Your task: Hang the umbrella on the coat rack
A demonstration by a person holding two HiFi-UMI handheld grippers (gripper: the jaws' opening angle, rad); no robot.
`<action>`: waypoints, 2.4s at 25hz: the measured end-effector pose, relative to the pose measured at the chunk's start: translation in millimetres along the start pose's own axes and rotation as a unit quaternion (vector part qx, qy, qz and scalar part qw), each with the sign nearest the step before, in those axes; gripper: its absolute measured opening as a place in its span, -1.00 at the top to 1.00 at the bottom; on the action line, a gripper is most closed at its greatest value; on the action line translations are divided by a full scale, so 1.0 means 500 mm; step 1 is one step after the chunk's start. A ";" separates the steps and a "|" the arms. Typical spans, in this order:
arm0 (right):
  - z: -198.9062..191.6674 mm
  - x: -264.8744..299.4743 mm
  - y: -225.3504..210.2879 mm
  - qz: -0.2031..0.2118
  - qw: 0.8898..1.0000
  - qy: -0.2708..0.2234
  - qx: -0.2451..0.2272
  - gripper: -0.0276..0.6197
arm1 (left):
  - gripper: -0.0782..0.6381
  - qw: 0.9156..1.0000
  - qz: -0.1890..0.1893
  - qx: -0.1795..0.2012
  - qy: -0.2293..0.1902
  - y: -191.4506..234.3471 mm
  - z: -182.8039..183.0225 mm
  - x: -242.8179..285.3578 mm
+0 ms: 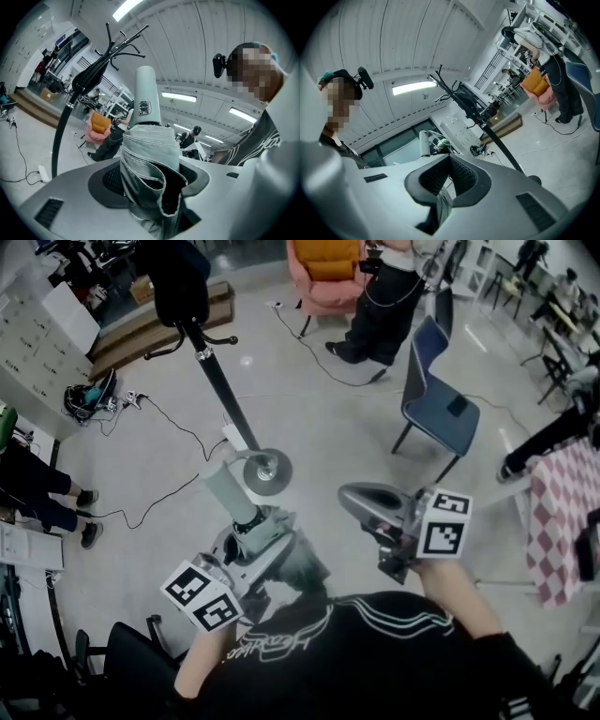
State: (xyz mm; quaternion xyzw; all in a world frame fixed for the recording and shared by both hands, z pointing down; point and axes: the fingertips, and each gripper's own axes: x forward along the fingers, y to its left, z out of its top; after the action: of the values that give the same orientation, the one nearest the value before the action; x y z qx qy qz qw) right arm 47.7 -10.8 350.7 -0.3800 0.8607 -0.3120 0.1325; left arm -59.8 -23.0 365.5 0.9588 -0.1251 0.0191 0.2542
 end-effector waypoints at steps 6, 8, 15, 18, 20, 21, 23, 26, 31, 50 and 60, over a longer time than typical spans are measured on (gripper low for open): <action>0.084 0.131 -0.076 -0.009 1.000 0.014 -0.007 0.88 | 0.06 1.000 -0.003 -0.007 -0.001 0.144 0.077 0.034; 0.104 0.159 -0.097 -0.010 1.000 0.014 -0.007 0.88 | 0.06 1.000 -0.003 -0.004 0.001 0.174 0.093 0.044; 0.122 0.224 -0.149 -0.003 1.000 0.017 -0.001 0.88 | 0.06 1.000 0.000 0.001 0.005 0.246 0.109 0.071; 0.126 0.238 -0.168 0.004 1.000 0.018 0.005 0.88 | 0.06 1.000 0.003 0.002 0.009 0.264 0.114 0.087; 0.138 0.243 -0.184 0.012 1.000 0.016 0.007 0.88 | 0.06 1.000 0.006 0.003 0.011 0.273 0.121 0.102; 0.148 0.245 -0.192 0.018 1.000 0.014 0.007 0.88 | 0.06 1.000 0.006 0.003 0.011 0.277 0.126 0.111; 0.168 0.251 -0.207 0.030 0.999 0.009 0.013 0.88 | 0.06 1.000 0.010 0.004 0.011 0.286 0.138 0.129; 0.196 0.264 -0.229 0.042 0.999 0.010 0.016 0.88 | 0.06 1.000 0.020 0.008 0.009 0.300 0.155 0.154; 0.254 0.287 -0.276 0.061 0.998 0.015 0.015 0.88 | 0.06 0.999 0.036 0.016 0.002 0.331 0.192 0.200; 0.382 0.397 -0.428 0.149 0.986 0.064 0.039 0.88 | 0.06 0.993 0.118 0.008 -0.006 0.456 0.262 0.334; 0.414 0.485 -0.433 0.193 0.977 0.088 0.032 0.88 | 0.06 0.989 0.146 -0.007 -0.008 0.510 0.275 0.354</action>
State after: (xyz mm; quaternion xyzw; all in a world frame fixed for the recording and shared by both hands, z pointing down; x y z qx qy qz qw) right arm 104.0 -391.7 331.5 -0.1736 0.9157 -0.3400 0.1257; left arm 44.1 -345.4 386.7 0.9287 -0.2656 0.0473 0.2544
